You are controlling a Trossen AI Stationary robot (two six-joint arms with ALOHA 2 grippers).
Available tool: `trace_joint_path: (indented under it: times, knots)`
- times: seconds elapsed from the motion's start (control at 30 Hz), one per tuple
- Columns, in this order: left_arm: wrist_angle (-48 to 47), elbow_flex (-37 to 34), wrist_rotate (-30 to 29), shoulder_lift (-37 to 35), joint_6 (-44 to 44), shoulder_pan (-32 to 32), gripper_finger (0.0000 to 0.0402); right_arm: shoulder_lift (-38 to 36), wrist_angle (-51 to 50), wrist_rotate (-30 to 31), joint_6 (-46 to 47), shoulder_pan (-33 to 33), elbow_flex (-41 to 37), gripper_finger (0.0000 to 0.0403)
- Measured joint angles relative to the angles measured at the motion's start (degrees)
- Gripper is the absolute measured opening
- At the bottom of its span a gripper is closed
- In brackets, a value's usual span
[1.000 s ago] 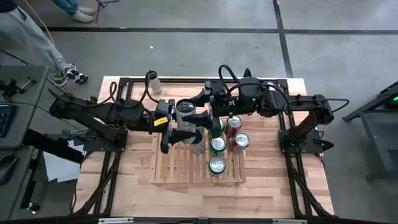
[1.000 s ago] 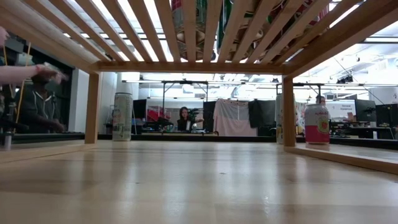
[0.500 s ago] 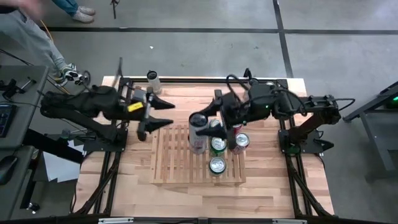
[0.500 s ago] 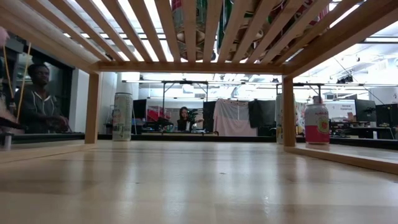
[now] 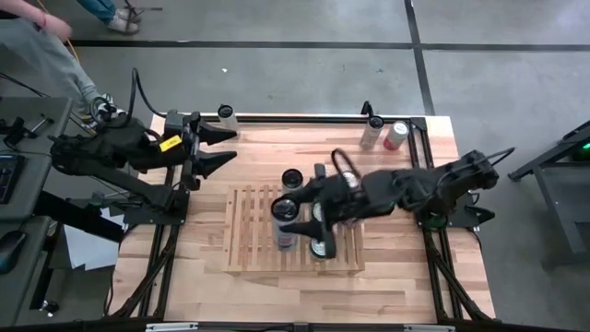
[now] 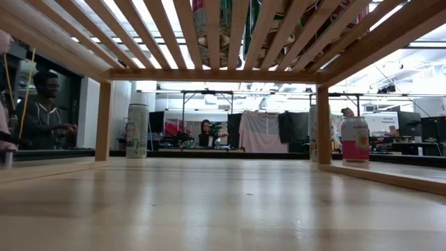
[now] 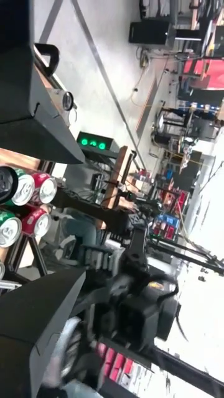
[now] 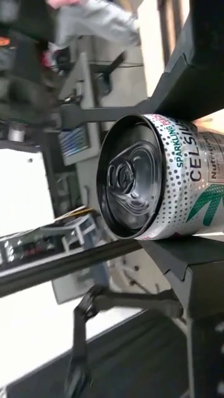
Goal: Place canned beverage on shelf
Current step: Put the white-pink soda can on the shelf aligned with the other white-pink soda cans
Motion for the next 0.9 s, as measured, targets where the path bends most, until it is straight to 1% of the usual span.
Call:
trace_joint_path:
  times: [0.13, 0.23, 0.3, 0.5, 0.63, 0.73, 0.9]
  knots:
    - [-0.16, -0.02, 0.0, 0.76, 0.0, 0.0, 0.0278, 3.75, -0.28, 4.17, 2.34, 1.25, -0.02, 0.0236]
    - [0.0, -0.02, 0.0, 0.75, -0.04, 0.0, 0.0278, 5.54, -0.37, 6.1, 2.99, 2.08, -0.02, 0.0236]
    - [-0.02, -0.02, 0.1, 0.84, -0.77, 0.0, 0.0278, 6.12, -1.39, 7.59, 3.44, 2.77, -0.02, 0.0236]
    - [0.03, -0.02, 2.78, 0.86, -2.99, 0.0, 0.0278, 6.19, -7.51, 13.97, 3.47, 5.72, -0.02, 0.0236]
    - [1.46, -0.04, 2.91, 1.71, -2.96, -0.01, 0.0278, 6.08, -10.71, 15.6, 4.15, 8.19, -0.02, 0.0236]
    - [3.0, -0.04, 2.91, 2.46, -2.95, 0.0, 0.0278, 6.22, -9.73, 16.76, 2.68, 9.31, -0.02, 0.0236]
    - [3.83, -0.04, 2.89, 3.31, -3.01, 0.0, 0.0278, 7.08, -9.22, 17.21, 0.92, 8.32, 0.0, 0.0236]
